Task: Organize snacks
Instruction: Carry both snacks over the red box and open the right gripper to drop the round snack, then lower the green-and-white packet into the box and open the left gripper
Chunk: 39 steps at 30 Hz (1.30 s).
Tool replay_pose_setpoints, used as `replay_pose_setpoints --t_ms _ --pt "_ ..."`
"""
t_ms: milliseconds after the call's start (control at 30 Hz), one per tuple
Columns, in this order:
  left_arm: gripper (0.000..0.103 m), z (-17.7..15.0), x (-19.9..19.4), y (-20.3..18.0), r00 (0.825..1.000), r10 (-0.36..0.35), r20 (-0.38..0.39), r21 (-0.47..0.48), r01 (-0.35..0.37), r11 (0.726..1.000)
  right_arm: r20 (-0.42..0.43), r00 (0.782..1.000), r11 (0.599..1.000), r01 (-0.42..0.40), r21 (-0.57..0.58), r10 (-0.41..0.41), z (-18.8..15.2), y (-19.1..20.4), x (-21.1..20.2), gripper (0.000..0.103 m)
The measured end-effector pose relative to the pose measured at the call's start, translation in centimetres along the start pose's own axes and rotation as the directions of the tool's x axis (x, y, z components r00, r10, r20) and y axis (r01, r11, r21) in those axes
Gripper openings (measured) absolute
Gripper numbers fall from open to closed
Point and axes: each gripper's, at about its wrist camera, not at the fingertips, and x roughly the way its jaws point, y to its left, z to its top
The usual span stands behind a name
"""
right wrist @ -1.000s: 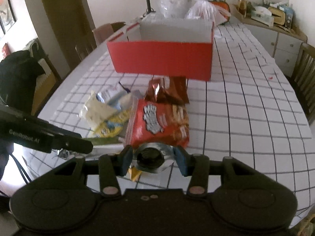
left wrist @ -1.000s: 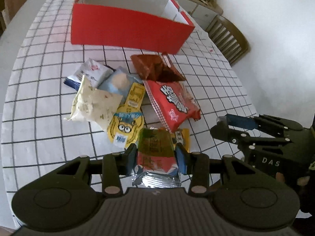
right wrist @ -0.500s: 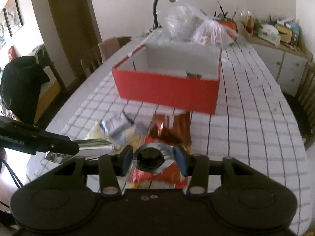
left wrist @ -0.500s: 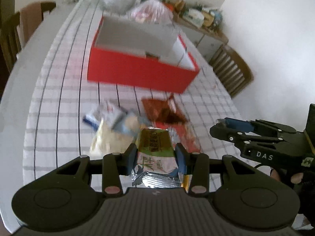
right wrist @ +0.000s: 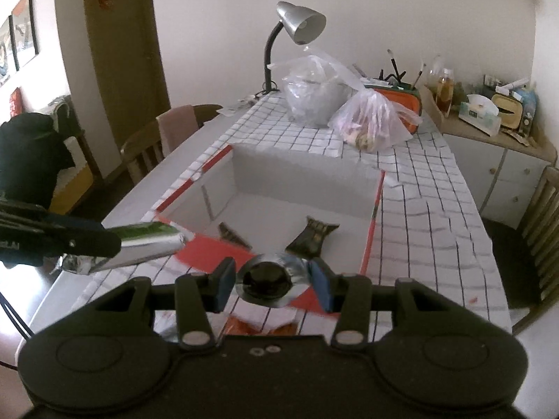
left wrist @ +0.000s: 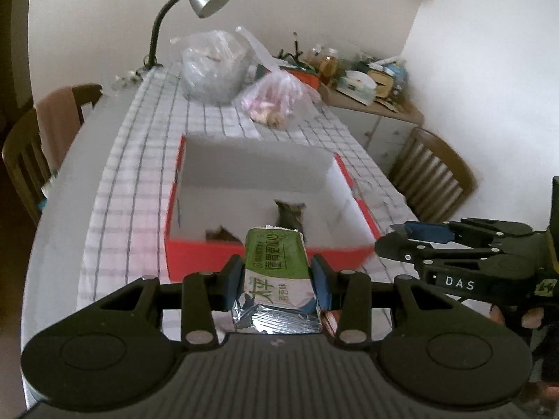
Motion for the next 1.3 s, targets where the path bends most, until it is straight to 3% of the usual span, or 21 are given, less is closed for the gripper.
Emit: replay_pose_setpoints --t_ms 200,433,867,1067,1300 --pt "0.041 3.8 4.6 1.0 0.997 0.077 0.0 0.019 -0.077 0.997 -0.039 0.999 1.0 0.024 -0.011 -0.025 3.1 -1.9 4.9 0.046" --pt "0.041 6.5 10.3 3.0 0.989 0.138 -0.047 0.007 -0.138 0.99 -0.112 0.994 1.0 0.016 -0.005 -0.016 4.4 -3.2 10.2 0.046" --pt "0.041 5.9 16.7 4.5 0.965 0.188 -0.183 0.018 -0.188 0.982 -0.239 0.971 0.999 -0.004 -0.054 -0.009 3.4 -2.9 16.5 0.046" --pt "0.042 5.2 18.1 4.7 0.952 0.194 -0.236 0.026 -0.194 0.981 -0.272 0.962 0.998 -0.013 -0.062 -0.004 2.9 -2.6 17.6 0.047" --pt "0.042 5.1 18.4 4.4 0.95 0.194 -0.246 0.044 -0.189 0.981 -0.279 0.96 0.998 -0.024 -0.064 0.005 2.7 -2.6 17.4 0.051"
